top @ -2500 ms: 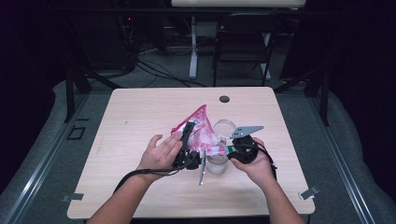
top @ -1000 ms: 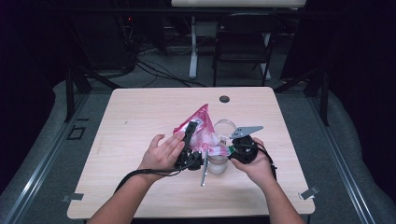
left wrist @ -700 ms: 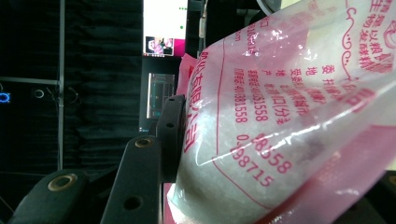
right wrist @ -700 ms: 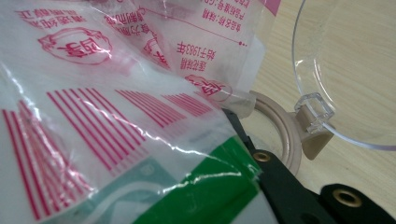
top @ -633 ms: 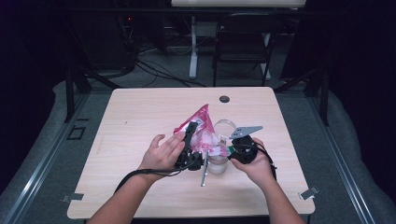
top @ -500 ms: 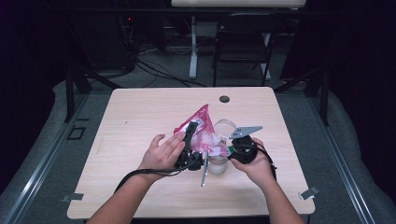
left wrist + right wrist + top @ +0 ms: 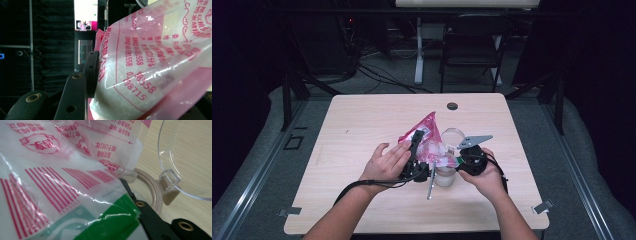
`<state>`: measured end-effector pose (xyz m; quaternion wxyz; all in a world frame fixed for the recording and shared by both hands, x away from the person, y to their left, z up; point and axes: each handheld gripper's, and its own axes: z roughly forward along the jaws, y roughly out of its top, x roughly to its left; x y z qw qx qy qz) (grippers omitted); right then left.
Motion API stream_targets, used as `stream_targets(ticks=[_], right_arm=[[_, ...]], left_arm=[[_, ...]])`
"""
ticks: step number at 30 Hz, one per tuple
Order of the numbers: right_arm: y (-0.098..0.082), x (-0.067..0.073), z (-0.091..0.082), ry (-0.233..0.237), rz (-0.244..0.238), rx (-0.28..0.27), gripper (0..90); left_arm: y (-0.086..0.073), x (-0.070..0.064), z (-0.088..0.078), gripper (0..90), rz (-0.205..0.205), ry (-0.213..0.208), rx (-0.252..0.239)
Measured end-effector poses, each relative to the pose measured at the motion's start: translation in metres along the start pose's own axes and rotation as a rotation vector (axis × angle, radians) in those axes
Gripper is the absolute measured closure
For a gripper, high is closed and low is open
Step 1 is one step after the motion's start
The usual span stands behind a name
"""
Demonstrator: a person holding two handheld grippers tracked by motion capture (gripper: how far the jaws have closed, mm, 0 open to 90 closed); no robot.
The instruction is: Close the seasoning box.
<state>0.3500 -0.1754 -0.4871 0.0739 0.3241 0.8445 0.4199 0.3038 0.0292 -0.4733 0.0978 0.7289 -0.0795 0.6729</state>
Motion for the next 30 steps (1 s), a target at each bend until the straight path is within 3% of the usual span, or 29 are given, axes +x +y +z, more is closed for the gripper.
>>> stream_targets(ticks=[9, 16, 20, 23, 30], right_arm=[[-0.0004, 0.0006, 0.0016, 0.003, 0.002, 0.010, 90.0], [-0.0008, 0.0002, 0.0023, 0.001, 0.004, 0.012, 90.0], [-0.0010, -0.0003, 0.0020, 0.004, 0.004, 0.015, 90.0], [-0.0017, -0.0010, 0.0024, 0.002, 0.008, 0.024, 90.0], [-0.0026, -0.0015, 0.0040, 0.002, 0.012, 0.023, 90.0]], left_arm=[[-0.0001, 0.0003, 0.0006, 63.3, 0.016, -0.004, -0.002], [-0.0001, -0.0005, 0.0017, 63.3, 0.004, -0.011, -0.009], [0.0014, 0.0011, 0.0017, 63.2, 0.023, -0.007, -0.005], [0.0017, -0.0002, 0.0029, 63.2, 0.022, -0.024, 0.000], [0.0021, -0.0009, 0.0039, 63.0, 0.035, -0.011, -0.014]])
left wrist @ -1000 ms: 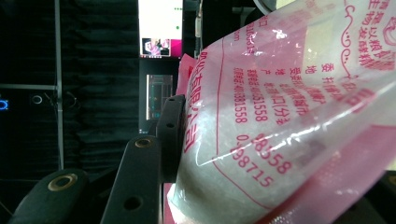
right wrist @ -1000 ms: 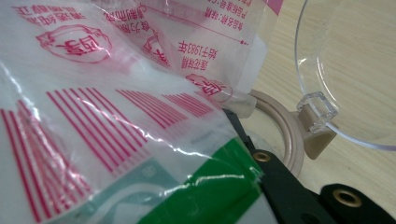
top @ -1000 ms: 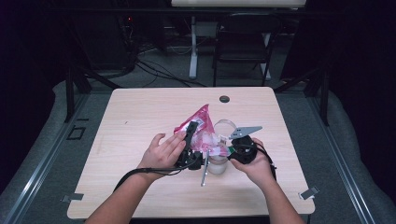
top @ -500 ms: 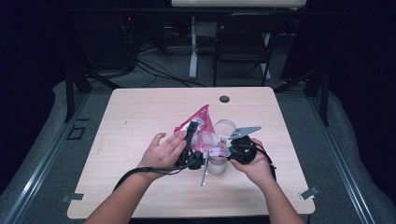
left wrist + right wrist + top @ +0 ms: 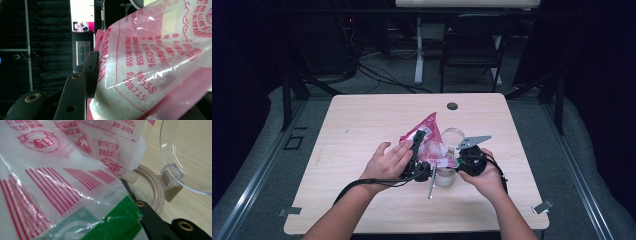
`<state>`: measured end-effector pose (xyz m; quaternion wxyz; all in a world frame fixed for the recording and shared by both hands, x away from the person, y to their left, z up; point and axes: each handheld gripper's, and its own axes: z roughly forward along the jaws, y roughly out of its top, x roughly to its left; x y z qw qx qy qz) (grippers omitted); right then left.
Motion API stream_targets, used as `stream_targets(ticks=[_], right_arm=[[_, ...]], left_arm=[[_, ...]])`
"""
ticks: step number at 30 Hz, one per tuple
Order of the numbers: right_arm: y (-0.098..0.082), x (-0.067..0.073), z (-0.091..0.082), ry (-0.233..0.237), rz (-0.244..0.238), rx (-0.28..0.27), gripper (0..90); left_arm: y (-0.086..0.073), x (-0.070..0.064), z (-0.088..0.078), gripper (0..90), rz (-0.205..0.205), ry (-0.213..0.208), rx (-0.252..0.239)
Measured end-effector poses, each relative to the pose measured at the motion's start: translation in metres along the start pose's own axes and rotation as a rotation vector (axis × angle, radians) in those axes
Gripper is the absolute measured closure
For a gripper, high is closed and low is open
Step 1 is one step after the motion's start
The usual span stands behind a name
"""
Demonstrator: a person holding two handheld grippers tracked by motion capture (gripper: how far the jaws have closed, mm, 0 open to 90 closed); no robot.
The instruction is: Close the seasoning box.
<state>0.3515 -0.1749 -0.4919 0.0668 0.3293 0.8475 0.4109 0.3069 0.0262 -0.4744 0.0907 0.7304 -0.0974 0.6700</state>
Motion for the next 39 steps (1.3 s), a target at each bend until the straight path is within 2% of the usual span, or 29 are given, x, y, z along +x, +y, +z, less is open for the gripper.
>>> stream_targets(ticks=[4, 5, 10, 12, 14, 32, 39], right_arm=[[-0.0001, -0.0002, 0.0006, 0.000, -0.001, 0.005, 90.0], [0.0000, 0.0002, 0.0007, 0.001, -0.005, 0.010, 90.0], [-0.0001, 0.0008, 0.0012, 0.006, 0.000, 0.011, 90.0], [-0.0002, 0.0008, 0.0012, 0.005, 0.000, 0.012, 90.0], [-0.0002, 0.0005, 0.0011, 0.006, 0.001, 0.012, 90.0], [-0.0004, 0.0001, 0.0019, 0.005, -0.005, 0.019, 90.0], [-0.0004, 0.0007, 0.0021, -0.001, -0.007, 0.021, 90.0]], left_arm=[[-0.0001, 0.0007, 0.0002, 63.0, 0.019, -0.011, 0.006], [-0.0008, 0.0007, 0.0005, 63.1, 0.010, -0.019, 0.008], [-0.0005, 0.0020, 0.0006, 63.3, 0.017, -0.018, 0.007], [0.0001, 0.0020, 0.0001, 63.3, 0.014, -0.031, 0.019], [0.0005, 0.0024, 0.0006, 63.2, 0.023, -0.015, 0.004], [0.0017, 0.0026, 0.0004, 63.1, 0.019, -0.022, 0.007], [0.0018, 0.0036, 0.0005, 63.1, 0.030, -0.019, 0.005]])
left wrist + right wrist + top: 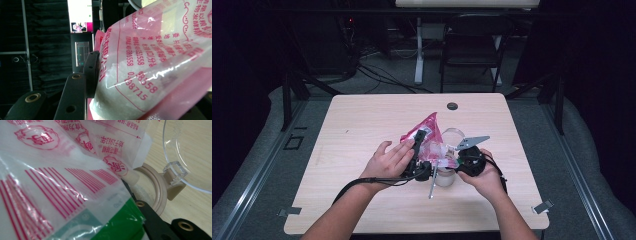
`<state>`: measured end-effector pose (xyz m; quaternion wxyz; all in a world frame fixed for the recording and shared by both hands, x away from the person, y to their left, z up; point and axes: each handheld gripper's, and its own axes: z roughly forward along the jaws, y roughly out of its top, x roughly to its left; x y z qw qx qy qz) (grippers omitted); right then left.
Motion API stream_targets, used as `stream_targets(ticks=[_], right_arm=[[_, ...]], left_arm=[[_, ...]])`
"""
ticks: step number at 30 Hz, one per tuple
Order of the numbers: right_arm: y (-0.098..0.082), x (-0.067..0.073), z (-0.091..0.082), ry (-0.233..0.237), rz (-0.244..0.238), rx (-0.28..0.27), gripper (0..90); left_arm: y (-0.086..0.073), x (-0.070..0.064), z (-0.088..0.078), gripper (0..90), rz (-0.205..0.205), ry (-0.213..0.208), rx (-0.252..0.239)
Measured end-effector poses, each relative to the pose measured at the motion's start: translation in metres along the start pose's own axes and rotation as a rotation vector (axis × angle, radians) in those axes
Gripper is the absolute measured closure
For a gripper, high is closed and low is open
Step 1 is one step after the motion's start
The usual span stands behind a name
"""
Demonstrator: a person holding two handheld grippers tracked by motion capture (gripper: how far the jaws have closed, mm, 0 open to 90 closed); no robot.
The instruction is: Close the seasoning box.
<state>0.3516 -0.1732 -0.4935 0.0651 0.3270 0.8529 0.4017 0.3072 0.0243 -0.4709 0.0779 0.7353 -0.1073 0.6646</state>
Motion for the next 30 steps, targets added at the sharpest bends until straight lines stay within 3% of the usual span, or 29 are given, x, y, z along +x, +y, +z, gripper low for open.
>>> stream_targets(ticks=[4, 7, 13, 20, 30], right_arm=[[0.0000, 0.0001, 0.0005, 0.001, 0.001, -0.003, 90.0], [0.0001, 0.0000, 0.0007, 0.001, -0.002, -0.003, 90.0], [0.0001, -0.0001, 0.0006, -0.004, -0.002, 0.000, 90.0], [-0.0001, -0.0006, 0.0010, -0.002, 0.000, 0.001, 90.0], [-0.0002, -0.0010, 0.0007, -0.004, 0.000, 0.000, 90.0]], left_arm=[[-0.0014, -0.0006, 0.0001, 63.1, -0.020, -0.017, 0.014], [-0.0018, -0.0008, 0.0008, 63.1, -0.012, -0.003, 0.002], [-0.0017, -0.0012, 0.0008, 62.9, -0.019, -0.013, 0.005], [-0.0009, -0.0006, 0.0010, 62.8, -0.005, -0.008, -0.002], [-0.0017, 0.0013, 0.0009, 63.0, 0.010, -0.039, 0.009]])
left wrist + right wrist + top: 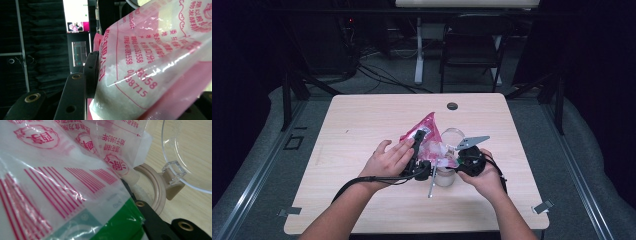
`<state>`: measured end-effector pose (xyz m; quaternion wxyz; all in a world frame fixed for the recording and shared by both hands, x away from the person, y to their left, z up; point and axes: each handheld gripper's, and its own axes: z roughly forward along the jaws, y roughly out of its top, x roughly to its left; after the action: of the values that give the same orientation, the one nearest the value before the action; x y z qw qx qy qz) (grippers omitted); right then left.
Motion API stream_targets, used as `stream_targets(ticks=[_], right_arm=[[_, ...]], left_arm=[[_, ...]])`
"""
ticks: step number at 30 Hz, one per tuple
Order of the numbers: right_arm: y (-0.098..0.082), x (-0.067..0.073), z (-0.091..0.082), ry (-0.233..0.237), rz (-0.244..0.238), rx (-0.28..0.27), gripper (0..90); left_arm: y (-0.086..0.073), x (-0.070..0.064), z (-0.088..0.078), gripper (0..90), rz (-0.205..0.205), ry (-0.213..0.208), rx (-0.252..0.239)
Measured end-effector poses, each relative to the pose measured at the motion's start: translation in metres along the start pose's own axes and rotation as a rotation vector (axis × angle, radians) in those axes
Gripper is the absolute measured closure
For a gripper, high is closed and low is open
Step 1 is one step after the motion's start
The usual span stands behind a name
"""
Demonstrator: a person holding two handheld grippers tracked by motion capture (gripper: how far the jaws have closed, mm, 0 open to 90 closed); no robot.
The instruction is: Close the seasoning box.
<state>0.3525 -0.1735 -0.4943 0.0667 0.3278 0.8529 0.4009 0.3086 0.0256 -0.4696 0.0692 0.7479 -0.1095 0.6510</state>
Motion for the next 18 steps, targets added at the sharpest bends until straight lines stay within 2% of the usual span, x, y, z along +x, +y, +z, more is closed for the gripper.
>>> stream_targets(ticks=[4, 6, 12, 18], right_arm=[[-0.0001, 0.0000, -0.0003, -0.003, 0.001, -0.003, 90.0], [-0.0001, -0.0005, -0.0010, -0.005, -0.001, -0.001, 90.0], [-0.0002, -0.0004, -0.0012, 0.000, 0.003, -0.005, 90.0], [-0.0002, -0.0002, -0.0011, 0.002, 0.005, -0.003, 90.0]], left_arm=[[0.0000, 0.0008, 0.0001, 63.1, 0.015, -0.015, 0.002], [0.0000, 0.0016, 0.0001, 63.4, 0.026, -0.010, -0.001], [-0.0003, 0.0037, -0.0001, 63.8, 0.024, -0.027, 0.003], [0.0001, 0.0045, -0.0005, 63.8, 0.030, -0.024, 0.003]])
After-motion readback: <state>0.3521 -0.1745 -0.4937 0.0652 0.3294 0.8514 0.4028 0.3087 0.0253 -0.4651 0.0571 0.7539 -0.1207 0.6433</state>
